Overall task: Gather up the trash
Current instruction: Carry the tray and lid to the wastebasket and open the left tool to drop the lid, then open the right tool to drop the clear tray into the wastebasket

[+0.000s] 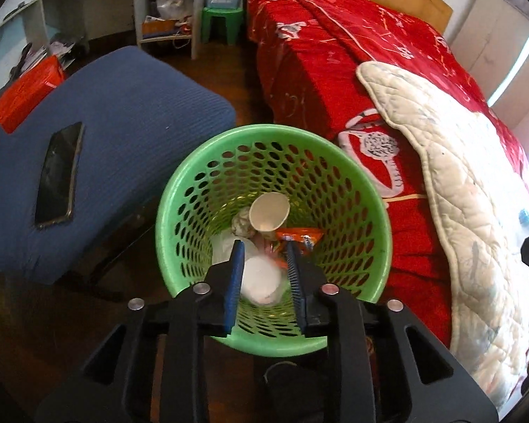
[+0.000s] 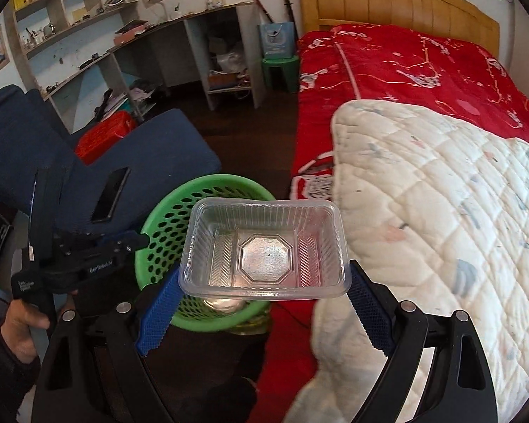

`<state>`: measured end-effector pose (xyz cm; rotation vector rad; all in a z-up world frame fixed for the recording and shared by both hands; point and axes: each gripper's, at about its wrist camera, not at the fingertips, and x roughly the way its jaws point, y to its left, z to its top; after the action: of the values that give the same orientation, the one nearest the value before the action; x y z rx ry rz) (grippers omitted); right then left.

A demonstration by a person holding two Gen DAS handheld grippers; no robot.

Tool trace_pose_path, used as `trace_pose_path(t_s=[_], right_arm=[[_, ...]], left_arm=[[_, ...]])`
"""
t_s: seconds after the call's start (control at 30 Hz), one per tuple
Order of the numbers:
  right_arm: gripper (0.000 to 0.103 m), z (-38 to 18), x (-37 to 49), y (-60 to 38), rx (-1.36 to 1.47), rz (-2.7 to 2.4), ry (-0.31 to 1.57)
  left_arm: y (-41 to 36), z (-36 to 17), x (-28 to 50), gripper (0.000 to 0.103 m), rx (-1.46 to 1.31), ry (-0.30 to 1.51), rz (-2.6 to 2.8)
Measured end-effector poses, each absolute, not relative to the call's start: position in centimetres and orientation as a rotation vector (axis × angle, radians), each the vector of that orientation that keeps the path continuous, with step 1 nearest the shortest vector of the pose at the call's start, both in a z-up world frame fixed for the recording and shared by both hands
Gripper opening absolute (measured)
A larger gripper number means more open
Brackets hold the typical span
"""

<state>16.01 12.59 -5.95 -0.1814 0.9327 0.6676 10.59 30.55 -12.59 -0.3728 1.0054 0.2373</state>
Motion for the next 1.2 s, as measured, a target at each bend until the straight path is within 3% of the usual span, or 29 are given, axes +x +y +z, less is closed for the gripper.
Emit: trace_pose_path(t_s=[0.53,0.67,1.2], right_arm=[[0.087,-8.8,16.2,19.9,-0.173,0.750,0.990],[0.090,-9.1,16.2,20.6,-0.154,0.762,0.995],[0.091,-6.5,13.6,13.8,-0.171,0.625,0.957]], left_arm=[[33.4,-10.7,6.6,0.046,-0.424,0.932,0.301],[33.4,-10.6,6.3,0.057,-0.416,0.929,0.313],[28.5,-7.9,6.2,0.077,-0.356,0.877,0.268]])
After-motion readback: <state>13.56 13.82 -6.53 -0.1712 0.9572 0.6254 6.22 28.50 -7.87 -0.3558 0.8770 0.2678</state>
